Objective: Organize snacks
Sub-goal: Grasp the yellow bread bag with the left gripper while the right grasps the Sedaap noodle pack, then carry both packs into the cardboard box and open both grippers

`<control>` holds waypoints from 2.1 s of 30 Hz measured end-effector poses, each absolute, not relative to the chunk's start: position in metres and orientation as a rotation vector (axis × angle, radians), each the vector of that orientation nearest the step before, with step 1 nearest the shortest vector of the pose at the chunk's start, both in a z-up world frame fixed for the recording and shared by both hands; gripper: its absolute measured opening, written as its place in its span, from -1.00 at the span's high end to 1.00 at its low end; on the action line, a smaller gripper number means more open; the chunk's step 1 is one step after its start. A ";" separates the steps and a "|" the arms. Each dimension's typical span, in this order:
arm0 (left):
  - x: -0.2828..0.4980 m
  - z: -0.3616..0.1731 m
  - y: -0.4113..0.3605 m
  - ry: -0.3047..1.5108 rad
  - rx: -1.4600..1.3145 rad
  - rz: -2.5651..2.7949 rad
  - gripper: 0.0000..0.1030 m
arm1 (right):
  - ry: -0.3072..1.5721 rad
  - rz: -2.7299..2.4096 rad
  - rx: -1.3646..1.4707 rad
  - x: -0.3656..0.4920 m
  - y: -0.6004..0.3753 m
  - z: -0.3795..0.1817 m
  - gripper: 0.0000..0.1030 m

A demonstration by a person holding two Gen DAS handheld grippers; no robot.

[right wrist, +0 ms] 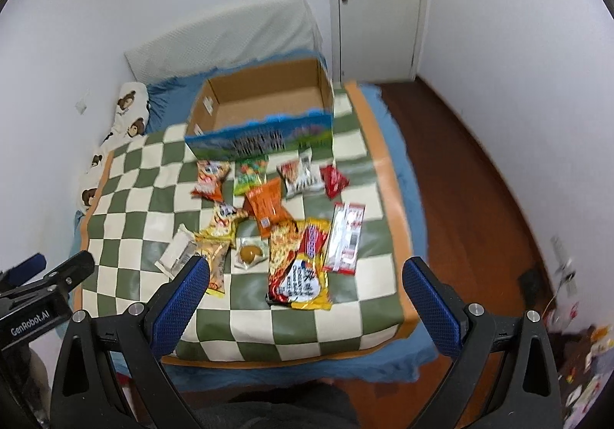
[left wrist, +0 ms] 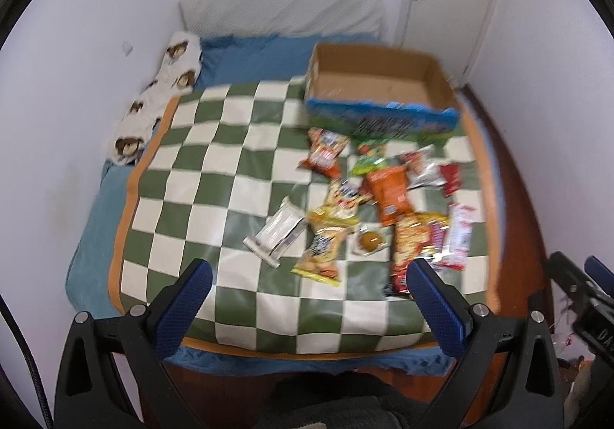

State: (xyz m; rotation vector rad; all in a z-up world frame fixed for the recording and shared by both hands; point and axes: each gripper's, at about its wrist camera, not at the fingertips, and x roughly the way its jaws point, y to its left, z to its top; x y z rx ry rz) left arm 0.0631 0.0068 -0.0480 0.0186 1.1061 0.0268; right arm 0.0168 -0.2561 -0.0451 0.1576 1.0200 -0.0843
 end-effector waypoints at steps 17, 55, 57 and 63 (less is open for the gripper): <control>0.160 -0.273 0.001 1.472 0.068 -0.049 -0.81 | 1.419 -0.097 0.329 0.134 -0.274 -0.298 -0.95; 0.148 -0.281 -0.001 1.492 -0.031 -0.149 0.28 | 1.482 -0.099 0.314 0.148 -0.230 -0.342 -0.76; 0.147 -0.261 0.004 1.474 -0.061 -0.165 0.28 | 1.452 -0.081 0.334 0.144 -0.234 -0.327 -0.76; 0.172 -0.188 -0.001 1.394 -0.111 -0.243 0.28 | 1.356 -0.018 0.367 0.147 -0.249 -0.258 -0.76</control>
